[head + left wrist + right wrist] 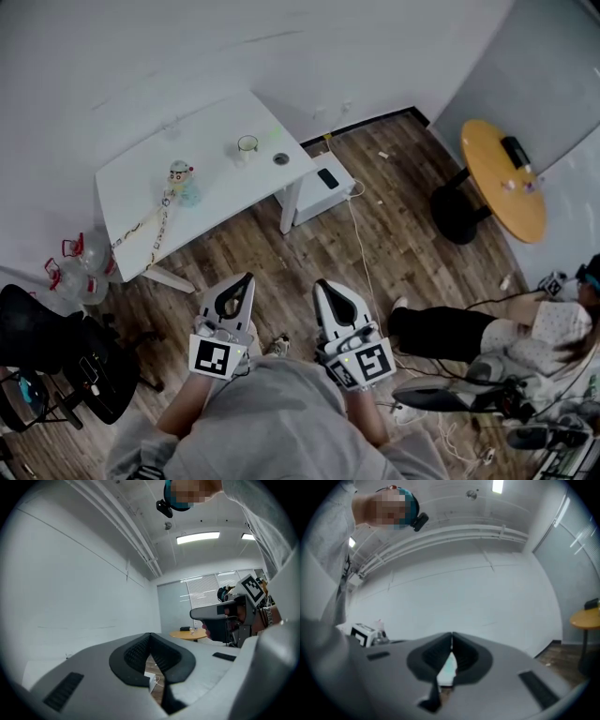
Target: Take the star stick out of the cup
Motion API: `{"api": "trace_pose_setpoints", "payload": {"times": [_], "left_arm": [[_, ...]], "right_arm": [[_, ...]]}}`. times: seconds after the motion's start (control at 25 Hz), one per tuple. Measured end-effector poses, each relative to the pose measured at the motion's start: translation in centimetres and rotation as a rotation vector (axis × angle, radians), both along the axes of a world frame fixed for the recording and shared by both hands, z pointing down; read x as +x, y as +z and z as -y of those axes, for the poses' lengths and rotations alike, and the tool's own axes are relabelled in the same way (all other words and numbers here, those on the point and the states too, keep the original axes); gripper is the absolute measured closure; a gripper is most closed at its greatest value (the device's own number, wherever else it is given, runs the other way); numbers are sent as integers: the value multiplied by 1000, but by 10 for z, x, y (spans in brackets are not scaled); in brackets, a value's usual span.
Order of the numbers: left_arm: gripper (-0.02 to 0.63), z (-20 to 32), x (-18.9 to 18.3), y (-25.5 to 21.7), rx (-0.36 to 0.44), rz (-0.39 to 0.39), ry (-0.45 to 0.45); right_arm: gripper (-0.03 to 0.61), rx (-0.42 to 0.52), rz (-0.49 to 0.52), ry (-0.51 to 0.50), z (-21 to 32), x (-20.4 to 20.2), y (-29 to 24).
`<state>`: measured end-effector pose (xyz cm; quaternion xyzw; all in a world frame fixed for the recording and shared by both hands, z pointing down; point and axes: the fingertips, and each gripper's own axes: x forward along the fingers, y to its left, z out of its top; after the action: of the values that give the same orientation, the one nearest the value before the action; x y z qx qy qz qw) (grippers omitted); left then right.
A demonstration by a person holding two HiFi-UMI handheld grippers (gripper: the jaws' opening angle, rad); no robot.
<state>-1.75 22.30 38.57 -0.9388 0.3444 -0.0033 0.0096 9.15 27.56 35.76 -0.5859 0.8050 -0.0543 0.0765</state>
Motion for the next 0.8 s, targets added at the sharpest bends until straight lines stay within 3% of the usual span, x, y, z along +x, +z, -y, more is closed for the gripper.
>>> {"api": "trace_pose_setpoints", "payload": {"times": [0.16,0.4,0.8], "left_arm": [[584,7,9,4,-9,-4,12],[583,35,23,13,-9,3,46],[583,121,51,13,-27,-24,64]], "right_arm": [[543,4,39,4,5,8,2],[543,-8,-15,25,27,16,9],[543,-42,-43,16,109,35,13]]}}
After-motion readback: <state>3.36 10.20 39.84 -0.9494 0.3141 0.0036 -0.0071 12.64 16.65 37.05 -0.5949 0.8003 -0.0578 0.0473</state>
